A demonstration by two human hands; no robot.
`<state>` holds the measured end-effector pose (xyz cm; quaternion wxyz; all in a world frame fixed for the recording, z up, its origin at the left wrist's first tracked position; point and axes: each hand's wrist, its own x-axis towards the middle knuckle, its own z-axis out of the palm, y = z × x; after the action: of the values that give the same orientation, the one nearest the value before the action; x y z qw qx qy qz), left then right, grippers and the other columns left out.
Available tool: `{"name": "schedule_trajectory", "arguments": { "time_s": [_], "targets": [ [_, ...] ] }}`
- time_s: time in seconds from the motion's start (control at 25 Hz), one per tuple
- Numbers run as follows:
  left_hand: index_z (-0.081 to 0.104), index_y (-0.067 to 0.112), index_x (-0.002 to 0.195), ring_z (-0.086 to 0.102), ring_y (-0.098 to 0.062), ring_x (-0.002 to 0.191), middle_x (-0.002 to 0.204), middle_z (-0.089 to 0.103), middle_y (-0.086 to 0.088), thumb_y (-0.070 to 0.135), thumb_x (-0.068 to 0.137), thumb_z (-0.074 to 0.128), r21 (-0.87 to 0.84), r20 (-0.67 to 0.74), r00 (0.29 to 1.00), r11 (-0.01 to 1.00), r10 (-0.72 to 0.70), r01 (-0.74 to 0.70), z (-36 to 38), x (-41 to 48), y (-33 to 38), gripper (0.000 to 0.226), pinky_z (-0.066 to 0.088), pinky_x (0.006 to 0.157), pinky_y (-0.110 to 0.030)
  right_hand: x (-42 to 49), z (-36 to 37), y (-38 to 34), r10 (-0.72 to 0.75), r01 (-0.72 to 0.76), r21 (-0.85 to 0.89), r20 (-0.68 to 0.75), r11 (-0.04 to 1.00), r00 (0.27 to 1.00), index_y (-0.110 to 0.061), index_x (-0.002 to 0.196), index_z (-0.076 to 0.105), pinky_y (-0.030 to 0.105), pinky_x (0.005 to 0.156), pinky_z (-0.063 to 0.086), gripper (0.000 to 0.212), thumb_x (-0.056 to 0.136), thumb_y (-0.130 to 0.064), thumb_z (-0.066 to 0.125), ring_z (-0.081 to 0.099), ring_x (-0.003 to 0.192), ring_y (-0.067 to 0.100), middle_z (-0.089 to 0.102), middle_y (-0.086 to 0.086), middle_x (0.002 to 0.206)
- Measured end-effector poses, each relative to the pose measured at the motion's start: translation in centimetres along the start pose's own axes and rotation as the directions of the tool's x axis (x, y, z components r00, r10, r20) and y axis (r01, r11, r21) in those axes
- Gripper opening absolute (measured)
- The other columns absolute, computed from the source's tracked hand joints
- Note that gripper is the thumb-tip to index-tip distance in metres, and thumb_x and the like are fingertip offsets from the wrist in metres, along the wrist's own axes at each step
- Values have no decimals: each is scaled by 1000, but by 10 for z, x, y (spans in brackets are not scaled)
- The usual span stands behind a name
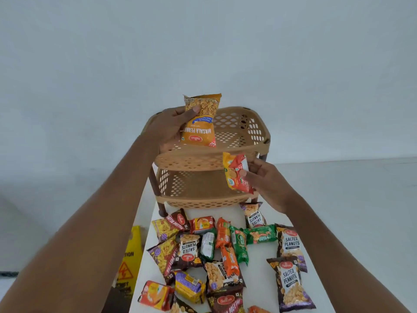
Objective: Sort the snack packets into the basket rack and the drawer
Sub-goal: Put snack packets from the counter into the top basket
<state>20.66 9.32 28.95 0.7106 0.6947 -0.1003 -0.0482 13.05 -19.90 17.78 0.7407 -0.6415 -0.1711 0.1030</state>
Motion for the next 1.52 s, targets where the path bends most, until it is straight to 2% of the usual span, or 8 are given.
{"name": "schedule_trajectory", "arguments": {
  "time_s": [0.36,0.52,0.6,0.72,0.92,1.08,1.28,1.52],
  "targets": [
    [68,10,137,60,-29,98,102,63,-7,32,94,79,795,-52,999,605,7,37,-92,107,-30,49,46,88,-39,133,33,-67,-280,57,-551,-331,833,901,-26,128,66,6,72,51,52,82,-38,86,70,102,-1,72,-20,109],
    [62,16,89,59,-34,93,90,60,-6,35,96,76,975,49,985,224,-165,-11,-103,152,-47,25,40,70,-38,193,18,-43,-220,-124,-792,-311,598,925,-19,131,63,24,80,55,56,80,-22,86,65,110,19,68,1,119],
    [67,18,108,61,-34,114,111,65,-6,36,97,74,987,69,966,158,-248,-30,-101,166,-53,22,44,83,-38,216,12,-32,-163,-195,-862,-302,468,939,-20,134,58,36,92,53,61,81,-22,86,57,122,25,63,9,129],
    [58,15,147,52,-30,137,147,56,-8,36,97,75,984,71,973,175,-218,-32,-94,176,-60,57,44,109,-41,240,11,-17,-101,-224,-919,-269,325,958,-18,131,55,39,96,49,57,82,-22,85,51,127,28,63,10,129],
    [68,10,125,65,-33,117,132,64,-13,26,93,78,994,-64,998,91,9,63,-79,165,-61,37,56,93,-44,259,22,-10,-89,-209,-964,-225,162,970,-17,129,54,44,96,53,56,82,-22,83,54,126,29,62,9,129],
    [59,7,140,55,-35,136,151,53,-18,23,103,63,993,-112,976,6,-186,115,-51,143,-77,40,51,110,-44,271,33,-8,-82,-192,-981,-194,29,978,-17,126,51,43,89,53,54,83,-21,82,58,121,30,64,10,123],
    [-9,19,169,-8,-40,164,176,-21,-8,58,107,44,977,-183,864,13,-468,214,-39,132,-92,91,12,131,-59,287,43,4,-67,-156,-982,-150,-102,986,-16,140,44,42,91,52,59,90,-9,73,56,128,31,68,10,126],
    [-9,21,169,-18,-39,162,176,-24,-4,60,106,44,974,-167,868,58,-469,219,-41,139,-103,91,10,129,-67,295,43,10,-112,-54,-979,-32,-195,993,-16,150,43,42,103,52,74,85,-2,76,49,136,30,49,11,144]
  ]
}}
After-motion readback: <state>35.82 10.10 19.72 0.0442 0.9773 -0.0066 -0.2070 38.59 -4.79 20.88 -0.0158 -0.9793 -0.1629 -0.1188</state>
